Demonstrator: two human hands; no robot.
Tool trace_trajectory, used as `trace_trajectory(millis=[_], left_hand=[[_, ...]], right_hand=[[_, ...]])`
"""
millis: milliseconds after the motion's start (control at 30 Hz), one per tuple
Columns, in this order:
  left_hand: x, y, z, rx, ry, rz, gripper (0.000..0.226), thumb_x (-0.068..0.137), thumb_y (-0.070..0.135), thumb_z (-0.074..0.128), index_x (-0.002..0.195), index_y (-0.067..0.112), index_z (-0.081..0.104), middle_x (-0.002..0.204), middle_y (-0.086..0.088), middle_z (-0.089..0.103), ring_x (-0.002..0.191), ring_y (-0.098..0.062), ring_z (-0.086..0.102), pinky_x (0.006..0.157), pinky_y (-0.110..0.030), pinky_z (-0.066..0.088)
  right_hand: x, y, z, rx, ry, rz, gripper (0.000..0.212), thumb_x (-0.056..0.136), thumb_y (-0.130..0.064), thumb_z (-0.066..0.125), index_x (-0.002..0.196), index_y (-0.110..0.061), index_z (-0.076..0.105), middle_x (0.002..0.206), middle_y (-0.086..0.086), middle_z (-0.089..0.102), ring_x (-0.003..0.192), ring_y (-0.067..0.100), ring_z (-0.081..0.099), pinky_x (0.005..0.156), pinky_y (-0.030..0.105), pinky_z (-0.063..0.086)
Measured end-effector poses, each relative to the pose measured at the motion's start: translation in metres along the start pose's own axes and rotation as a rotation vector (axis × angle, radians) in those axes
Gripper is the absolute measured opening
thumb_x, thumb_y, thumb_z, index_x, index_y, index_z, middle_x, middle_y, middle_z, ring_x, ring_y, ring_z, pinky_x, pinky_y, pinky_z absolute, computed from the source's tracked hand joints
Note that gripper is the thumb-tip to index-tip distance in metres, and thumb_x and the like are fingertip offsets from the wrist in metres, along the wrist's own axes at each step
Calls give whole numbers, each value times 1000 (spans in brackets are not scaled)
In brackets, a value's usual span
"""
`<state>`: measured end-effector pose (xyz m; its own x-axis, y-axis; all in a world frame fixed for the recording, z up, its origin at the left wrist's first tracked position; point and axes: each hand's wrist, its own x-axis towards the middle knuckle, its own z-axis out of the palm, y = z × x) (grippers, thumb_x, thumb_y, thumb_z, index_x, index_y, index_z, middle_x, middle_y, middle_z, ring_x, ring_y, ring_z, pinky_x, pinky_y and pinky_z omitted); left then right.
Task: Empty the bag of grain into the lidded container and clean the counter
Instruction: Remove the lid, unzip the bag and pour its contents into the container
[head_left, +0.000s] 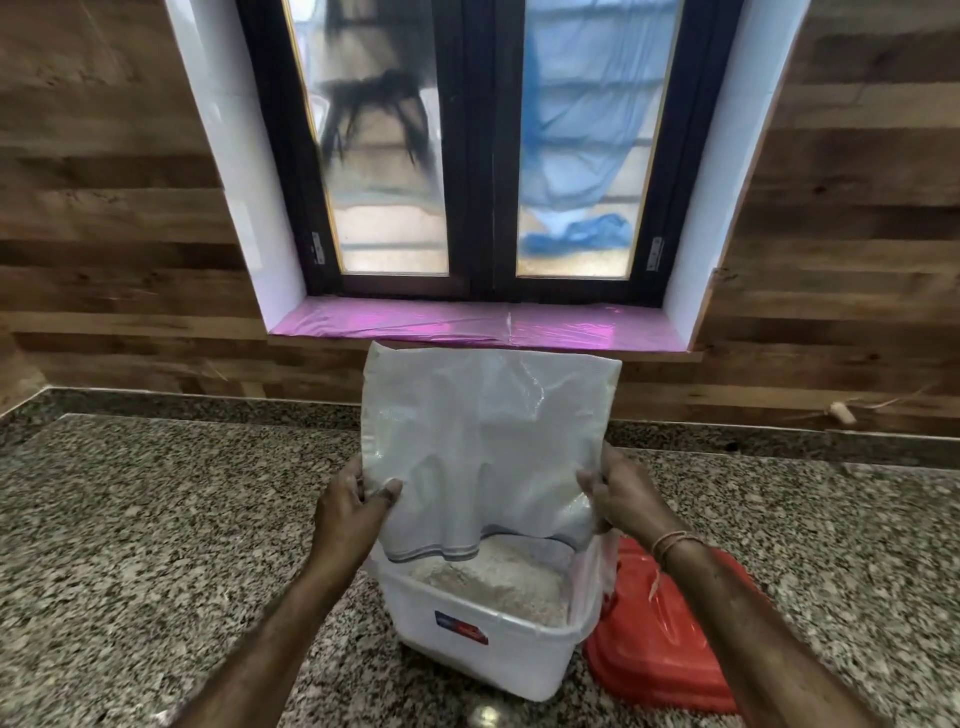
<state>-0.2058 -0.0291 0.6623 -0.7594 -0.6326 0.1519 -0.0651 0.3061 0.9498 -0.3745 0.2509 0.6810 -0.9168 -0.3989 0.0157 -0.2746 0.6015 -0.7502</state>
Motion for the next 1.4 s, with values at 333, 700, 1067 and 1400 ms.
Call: trace_trajectory(millis=[333, 700, 1067, 1400], left_hand=[[-13, 8, 8, 280, 95, 95, 32, 85, 19, 80, 113, 14, 67, 93, -1, 75, 83, -23, 71, 70, -29, 53], [-6, 21, 1, -556, -17, -84, 21, 85, -3, 71, 104, 6, 72, 95, -10, 80, 84, -27, 77, 68, -36, 63], [8, 30, 2, -667, -31, -74, 23, 85, 2, 72, 105, 13, 75, 106, -15, 77, 91, -32, 74, 80, -49, 59], [-1, 14, -8, -319, -69, -100, 21, 84, 11, 79, 104, 8, 74, 96, -10, 80, 90, -30, 77, 77, -41, 62]], right_hand=[[-4, 6, 30, -208, 430, -129, 35, 98, -6, 50, 133, -6, 47, 83, 25, 70, 69, 43, 67, 55, 38, 42], [-26, 3, 1, 265, 21, -65, 29, 75, -53, 82, 93, -31, 73, 101, -4, 79, 91, 13, 76, 84, 44, 63], [-24, -1, -15, 507, 63, -83, 13, 86, -21, 80, 98, -19, 76, 95, -10, 79, 90, 8, 76, 80, 26, 62], [-1, -14, -15, 508, 183, -82, 10, 89, -8, 73, 81, -13, 75, 84, 5, 77, 76, 19, 72, 74, 47, 60]])
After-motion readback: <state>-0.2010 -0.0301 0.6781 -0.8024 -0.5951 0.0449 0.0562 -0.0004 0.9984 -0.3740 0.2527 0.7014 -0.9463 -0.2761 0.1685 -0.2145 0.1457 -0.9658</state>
